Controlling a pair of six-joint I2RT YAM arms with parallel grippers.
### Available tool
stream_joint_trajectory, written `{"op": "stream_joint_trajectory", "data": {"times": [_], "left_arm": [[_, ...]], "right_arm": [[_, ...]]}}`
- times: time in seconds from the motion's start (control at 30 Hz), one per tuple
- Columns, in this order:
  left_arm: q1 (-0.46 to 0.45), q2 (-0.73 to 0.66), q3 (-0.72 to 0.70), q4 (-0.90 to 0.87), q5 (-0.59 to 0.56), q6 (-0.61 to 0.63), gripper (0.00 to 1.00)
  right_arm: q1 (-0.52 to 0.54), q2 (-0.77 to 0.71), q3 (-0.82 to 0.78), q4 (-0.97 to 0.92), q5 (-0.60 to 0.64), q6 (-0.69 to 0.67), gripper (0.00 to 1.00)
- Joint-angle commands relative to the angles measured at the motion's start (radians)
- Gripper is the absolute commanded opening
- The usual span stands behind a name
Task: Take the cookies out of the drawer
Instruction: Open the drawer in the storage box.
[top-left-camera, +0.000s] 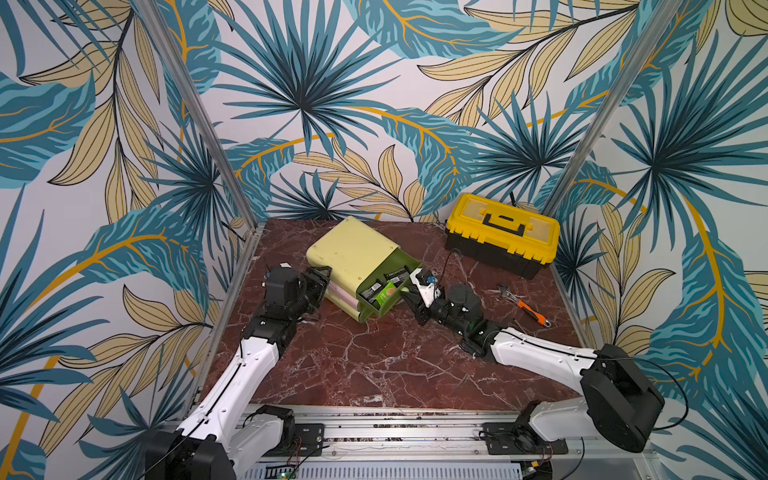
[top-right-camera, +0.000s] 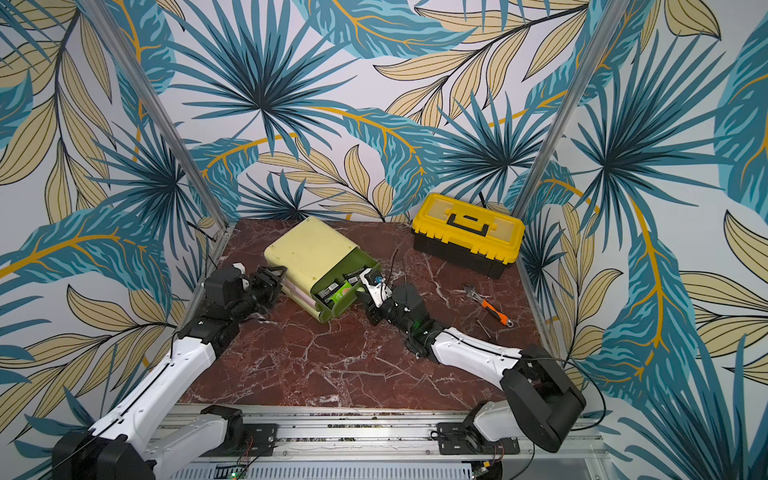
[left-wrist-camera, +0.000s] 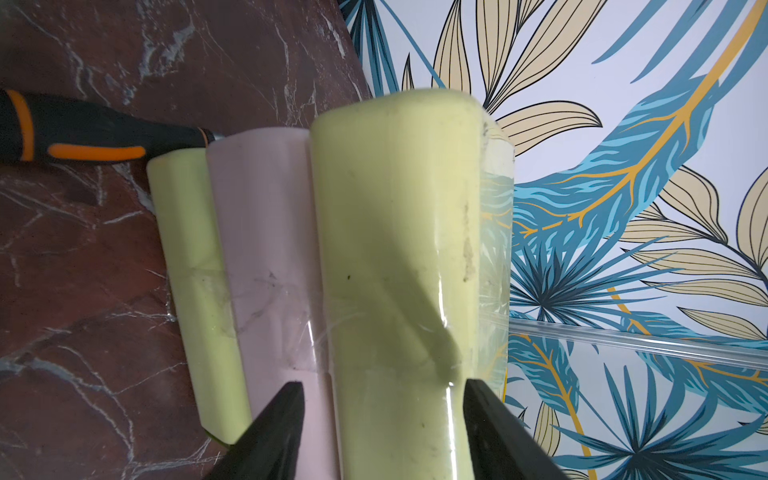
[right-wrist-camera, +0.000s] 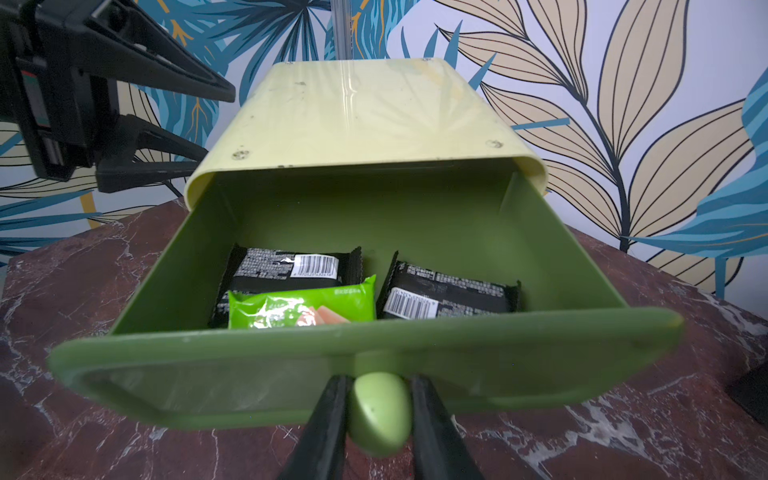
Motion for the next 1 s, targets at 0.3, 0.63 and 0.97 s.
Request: {"op": "stream_joint_trajectory", "data": {"times": [0.3,0.63,0.97], "left_arm": [[-0.004,0.011,0.018,0.027,-0.004,0.005,0.64],[-0.004,0.015,0.016,0.032,0.003,0.008,0.65],[-0.004,0.011,0.021,0.030,0.008,0.022,0.65]], "right_arm": [[0.009,-0.103,-0.061,-0.090,0.004,-0.019,0.18],[0.009,-0.130,-0.084,-0.113,0.011,-0.017,0.18],[0.008,-0.126,-0.091,-0.117,0.023,-0.009,0.32]]}}
